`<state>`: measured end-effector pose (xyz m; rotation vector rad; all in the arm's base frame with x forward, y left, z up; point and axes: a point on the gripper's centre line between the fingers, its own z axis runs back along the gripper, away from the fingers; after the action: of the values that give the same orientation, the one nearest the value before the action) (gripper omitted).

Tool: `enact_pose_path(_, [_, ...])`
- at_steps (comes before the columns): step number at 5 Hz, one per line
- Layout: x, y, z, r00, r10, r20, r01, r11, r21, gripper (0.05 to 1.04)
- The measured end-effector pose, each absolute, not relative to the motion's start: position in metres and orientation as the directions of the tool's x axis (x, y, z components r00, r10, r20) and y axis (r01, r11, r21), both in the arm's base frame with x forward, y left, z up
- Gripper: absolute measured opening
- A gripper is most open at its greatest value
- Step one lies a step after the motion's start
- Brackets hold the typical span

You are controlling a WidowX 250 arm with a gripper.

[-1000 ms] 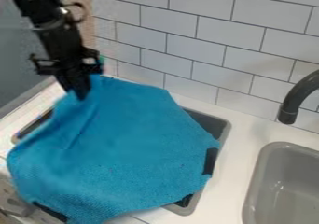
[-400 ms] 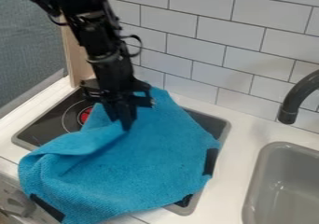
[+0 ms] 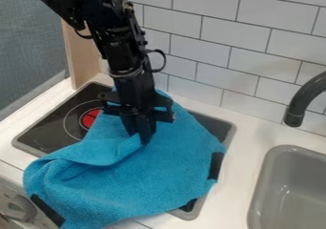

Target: Fold the cloth from top left to bottom right

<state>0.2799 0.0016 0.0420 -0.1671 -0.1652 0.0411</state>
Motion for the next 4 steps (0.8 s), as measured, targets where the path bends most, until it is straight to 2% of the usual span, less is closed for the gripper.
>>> enact_pose_path(2, [0.2792,0.0017,0.0411,0.985,0.064,0.159,-0.037,0.985,-0.170,0.826])
enact_pose_path(3, [0.2752,0.0007,0.0403,0.989,0.057,0.133,-0.033,0.984,-0.176,1.019])
enact_pose_path(4, [0.2735,0.0004,0.0437,0.992,0.057,0.114,-0.033,0.979,-0.200,1.007])
